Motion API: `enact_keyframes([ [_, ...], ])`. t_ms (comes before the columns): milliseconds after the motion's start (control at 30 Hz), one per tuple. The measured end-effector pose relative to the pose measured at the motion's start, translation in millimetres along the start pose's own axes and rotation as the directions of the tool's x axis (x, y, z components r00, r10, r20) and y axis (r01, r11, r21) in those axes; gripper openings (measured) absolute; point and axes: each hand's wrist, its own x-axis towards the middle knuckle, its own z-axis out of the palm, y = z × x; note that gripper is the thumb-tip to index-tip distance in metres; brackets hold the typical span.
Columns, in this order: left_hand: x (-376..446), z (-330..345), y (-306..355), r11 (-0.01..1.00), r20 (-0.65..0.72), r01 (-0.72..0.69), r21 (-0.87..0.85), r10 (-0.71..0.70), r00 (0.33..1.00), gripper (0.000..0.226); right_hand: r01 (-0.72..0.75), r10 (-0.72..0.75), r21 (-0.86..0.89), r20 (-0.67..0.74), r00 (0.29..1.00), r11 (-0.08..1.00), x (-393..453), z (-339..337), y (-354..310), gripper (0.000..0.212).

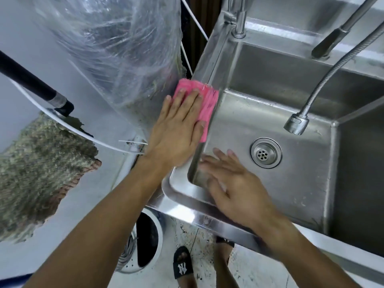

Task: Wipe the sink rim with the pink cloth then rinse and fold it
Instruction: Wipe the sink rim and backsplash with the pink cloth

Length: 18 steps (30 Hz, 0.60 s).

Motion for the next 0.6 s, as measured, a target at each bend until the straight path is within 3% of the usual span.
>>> enact_keyframes([
  [67,-41,2,9,0.996,0.003,0.081,-0.031,-0.081,0.997,0.062,-0.139,0.130,-0.038,-0.172,0.976,0.990,27,-29,30,0.042],
  [133,-81,3,19,0.990,0.020,0.138,-0.042,-0.138,0.990,0.063,-0.116,0.099,-0.095,-0.165,0.981,0.989,65,-53,42,0.046],
  [200,-103,5,24,0.982,0.022,0.182,-0.050,-0.181,0.983,0.062,0.144,-0.148,-0.233,0.003,0.989,0.962,108,-59,37,0.051],
  [267,-107,6,24,0.978,0.026,0.206,-0.034,-0.205,0.978,0.061,0.451,-0.374,-0.301,0.280,0.884,0.840,145,-50,29,0.055],
  [333,-105,5,23,0.979,0.045,0.202,-0.018,-0.201,0.979,0.061,0.566,-0.425,-0.325,0.412,0.806,0.758,165,-41,32,0.057],
  [400,-103,4,22,0.981,0.059,0.192,-0.005,-0.191,0.980,0.061,0.498,-0.392,-0.357,0.329,0.859,0.790,166,-34,40,0.056],
  [500,-102,2,23,0.981,0.073,0.195,0.024,-0.196,0.978,0.061,0.209,-0.195,-0.354,0.074,0.978,0.912,146,-18,31,0.057],
  [600,-96,2,21,0.979,0.097,0.198,0.039,-0.201,0.975,0.063,0.059,-0.108,-0.446,-0.085,0.991,0.893,139,-1,12,0.058],
])
